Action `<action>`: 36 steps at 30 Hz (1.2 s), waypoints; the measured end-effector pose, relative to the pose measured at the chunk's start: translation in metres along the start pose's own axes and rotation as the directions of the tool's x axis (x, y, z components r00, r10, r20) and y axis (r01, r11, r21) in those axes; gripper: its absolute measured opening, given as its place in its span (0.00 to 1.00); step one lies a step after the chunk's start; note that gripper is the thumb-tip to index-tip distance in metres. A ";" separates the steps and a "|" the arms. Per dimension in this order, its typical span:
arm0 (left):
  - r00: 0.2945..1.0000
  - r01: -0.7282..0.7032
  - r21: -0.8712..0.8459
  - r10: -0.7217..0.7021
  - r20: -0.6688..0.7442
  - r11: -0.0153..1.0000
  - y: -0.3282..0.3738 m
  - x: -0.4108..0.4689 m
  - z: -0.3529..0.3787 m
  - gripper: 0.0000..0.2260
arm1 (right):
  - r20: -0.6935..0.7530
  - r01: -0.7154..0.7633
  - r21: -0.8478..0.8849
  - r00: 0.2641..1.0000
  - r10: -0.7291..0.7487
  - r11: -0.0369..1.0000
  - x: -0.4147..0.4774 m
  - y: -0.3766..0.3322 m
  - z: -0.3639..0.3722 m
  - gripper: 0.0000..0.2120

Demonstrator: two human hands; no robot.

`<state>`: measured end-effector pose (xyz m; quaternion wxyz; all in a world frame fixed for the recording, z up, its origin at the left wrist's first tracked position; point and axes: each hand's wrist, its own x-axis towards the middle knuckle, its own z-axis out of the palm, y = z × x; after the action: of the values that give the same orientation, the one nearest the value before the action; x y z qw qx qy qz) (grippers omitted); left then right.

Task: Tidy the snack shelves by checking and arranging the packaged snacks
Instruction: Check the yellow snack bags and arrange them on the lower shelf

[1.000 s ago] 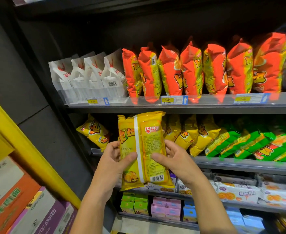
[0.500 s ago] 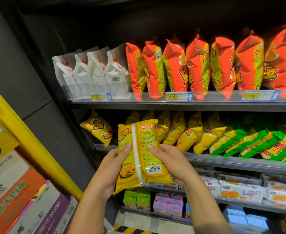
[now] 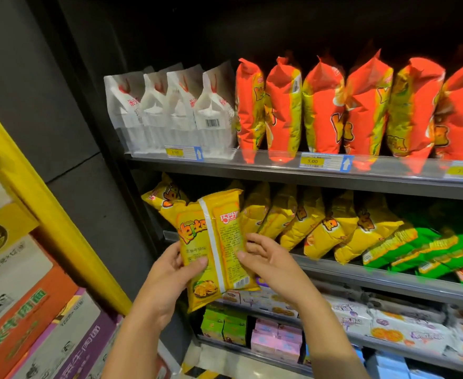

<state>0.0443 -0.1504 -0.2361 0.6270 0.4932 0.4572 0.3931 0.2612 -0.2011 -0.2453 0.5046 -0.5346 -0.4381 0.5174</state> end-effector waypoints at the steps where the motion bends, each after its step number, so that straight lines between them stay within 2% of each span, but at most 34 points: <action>1: 0.998 -0.014 0.020 0.016 -0.061 1.000 -0.002 0.007 -0.006 0.19 | -0.024 0.003 -0.108 1.000 -0.006 0.994 0.007 0.001 0.003 0.30; 3: 0.982 -0.036 0.079 0.050 -0.184 0.996 -0.006 0.023 -0.019 0.19 | -0.081 0.023 -0.375 0.995 -0.057 0.927 0.022 0.002 0.008 0.34; 4: 0.969 -0.048 0.117 0.075 -0.237 0.992 -0.008 0.032 -0.025 0.20 | -0.101 0.043 -0.512 0.989 -0.110 0.858 0.030 0.002 0.010 0.35; 7: 0.928 -0.089 0.214 0.159 -0.337 0.973 -0.013 0.061 -0.036 0.22 | -0.051 0.113 -0.830 0.960 -0.276 0.546 0.057 0.006 0.018 0.36; 9: 0.907 -0.109 0.250 0.199 -0.372 0.962 -0.017 0.083 -0.040 0.23 | -0.011 0.119 -0.922 0.942 -0.334 0.368 0.079 0.009 0.022 0.36; 10: 0.899 -0.116 0.266 0.215 -0.381 0.957 -0.019 0.095 -0.042 0.23 | -0.003 0.113 -0.944 0.936 -0.351 0.311 0.092 0.011 0.022 0.37; 13: 0.885 -0.140 0.293 0.252 -0.391 0.946 -0.022 0.129 -0.045 0.24 | -0.035 0.057 -0.975 0.914 -0.404 0.214 0.126 0.017 0.020 0.38; 15: 0.865 -0.158 0.317 0.286 -0.412 0.935 -0.024 0.149 -0.044 0.25 | -0.078 0.015 -0.978 0.899 -0.431 0.209 0.143 0.018 0.021 0.39; 18: 0.846 -0.155 0.337 0.301 -0.439 0.929 -0.030 0.175 -0.041 0.30 | -0.202 -0.099 -0.961 0.890 -0.410 0.258 0.158 0.019 0.031 0.36; 22: 0.854 -0.136 0.331 0.279 -0.438 0.934 -0.035 0.198 -0.035 0.32 | -0.273 -0.206 -0.960 0.843 -0.464 0.190 0.178 0.027 0.047 0.28; 25: 0.856 -0.102 0.339 0.256 -0.449 0.935 -0.033 0.205 -0.029 0.32 | -0.332 -0.240 -0.936 0.843 -0.423 0.256 0.188 0.030 0.053 0.23; 30: 0.869 -0.102 0.363 0.261 -0.420 0.926 -0.033 0.219 -0.025 0.31 | -0.367 -0.201 -0.912 0.788 -0.494 0.357 0.201 0.044 0.051 0.15; 36: 0.877 -0.105 0.392 0.271 -0.398 0.914 -0.042 0.239 -0.021 0.32 | -0.377 -0.074 -0.903 0.612 -0.696 0.424 0.202 0.064 0.039 0.14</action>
<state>0.0916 0.0722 -0.3238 0.3637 0.5390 0.6008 0.4650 0.2350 -0.0041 -0.3297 0.3908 -0.7603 -0.4991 -0.1418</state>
